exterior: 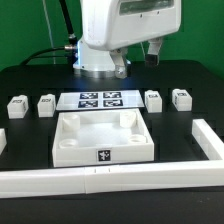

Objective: Assemble square table

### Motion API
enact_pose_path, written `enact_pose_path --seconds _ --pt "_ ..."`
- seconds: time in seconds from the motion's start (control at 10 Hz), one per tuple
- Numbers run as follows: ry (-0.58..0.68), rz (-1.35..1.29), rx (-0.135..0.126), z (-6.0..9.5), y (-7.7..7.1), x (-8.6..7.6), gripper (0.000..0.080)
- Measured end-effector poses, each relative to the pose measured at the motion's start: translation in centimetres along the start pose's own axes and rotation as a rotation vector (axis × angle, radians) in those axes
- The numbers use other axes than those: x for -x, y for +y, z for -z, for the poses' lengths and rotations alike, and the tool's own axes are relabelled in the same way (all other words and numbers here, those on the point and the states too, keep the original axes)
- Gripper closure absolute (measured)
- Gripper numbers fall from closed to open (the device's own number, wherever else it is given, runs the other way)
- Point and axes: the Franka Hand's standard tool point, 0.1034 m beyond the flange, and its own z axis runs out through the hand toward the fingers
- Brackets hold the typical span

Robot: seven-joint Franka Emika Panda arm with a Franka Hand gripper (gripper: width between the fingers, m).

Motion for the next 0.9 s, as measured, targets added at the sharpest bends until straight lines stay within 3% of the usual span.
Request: enact_pose_path --seconds 0.7,0.8,0.9 --pt "-0.002 0.025 -0.002 -0.2 0.0 0.0 0.0150" --pt "-0.003 0.036 -0.001 0.0 0.1 0.4 0.0150" --pt "-0.006 0.094 0.000 -0.4 -0.3 1.7 0.0150"
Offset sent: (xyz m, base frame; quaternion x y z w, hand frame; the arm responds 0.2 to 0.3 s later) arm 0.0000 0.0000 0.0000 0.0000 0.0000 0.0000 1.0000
